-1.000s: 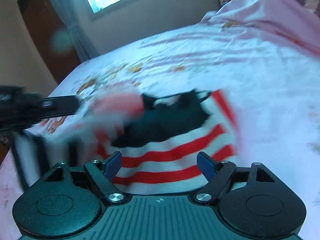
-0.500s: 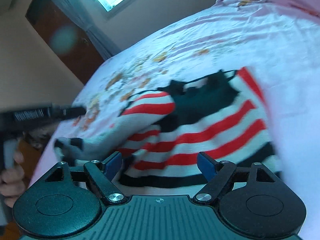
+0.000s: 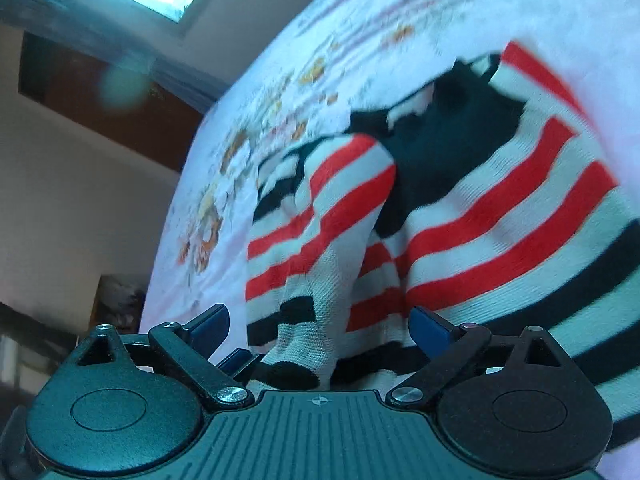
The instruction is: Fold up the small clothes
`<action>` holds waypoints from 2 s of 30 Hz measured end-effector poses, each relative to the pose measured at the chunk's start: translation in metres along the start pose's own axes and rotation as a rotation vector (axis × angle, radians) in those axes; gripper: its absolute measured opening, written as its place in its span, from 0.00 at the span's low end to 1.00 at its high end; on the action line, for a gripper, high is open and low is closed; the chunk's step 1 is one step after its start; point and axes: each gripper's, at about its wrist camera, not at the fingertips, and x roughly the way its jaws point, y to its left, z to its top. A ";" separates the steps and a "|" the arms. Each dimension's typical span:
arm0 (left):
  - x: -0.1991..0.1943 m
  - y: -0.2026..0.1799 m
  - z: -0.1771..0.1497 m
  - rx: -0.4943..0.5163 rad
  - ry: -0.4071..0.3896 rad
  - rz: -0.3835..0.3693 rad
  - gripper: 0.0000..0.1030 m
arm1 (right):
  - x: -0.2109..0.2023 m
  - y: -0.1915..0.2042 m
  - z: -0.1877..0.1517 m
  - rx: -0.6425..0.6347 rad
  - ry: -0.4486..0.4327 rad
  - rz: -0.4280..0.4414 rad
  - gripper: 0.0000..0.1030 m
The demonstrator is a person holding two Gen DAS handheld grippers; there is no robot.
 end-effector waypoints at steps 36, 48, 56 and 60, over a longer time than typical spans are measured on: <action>0.013 -0.043 0.019 0.019 0.004 -0.071 0.26 | -0.100 -0.019 -0.010 -0.446 -0.283 -0.401 0.36; 0.092 -0.046 0.074 -0.006 0.025 -0.014 0.49 | -0.027 -0.007 0.040 -0.511 -0.300 -0.472 0.37; 0.140 -0.034 0.078 -0.079 0.078 -0.002 0.77 | 0.002 -0.050 0.043 -0.524 -0.286 -0.507 0.41; 0.123 -0.036 0.074 -0.082 0.070 0.009 0.75 | -0.010 -0.032 0.047 -0.508 -0.243 -0.507 0.41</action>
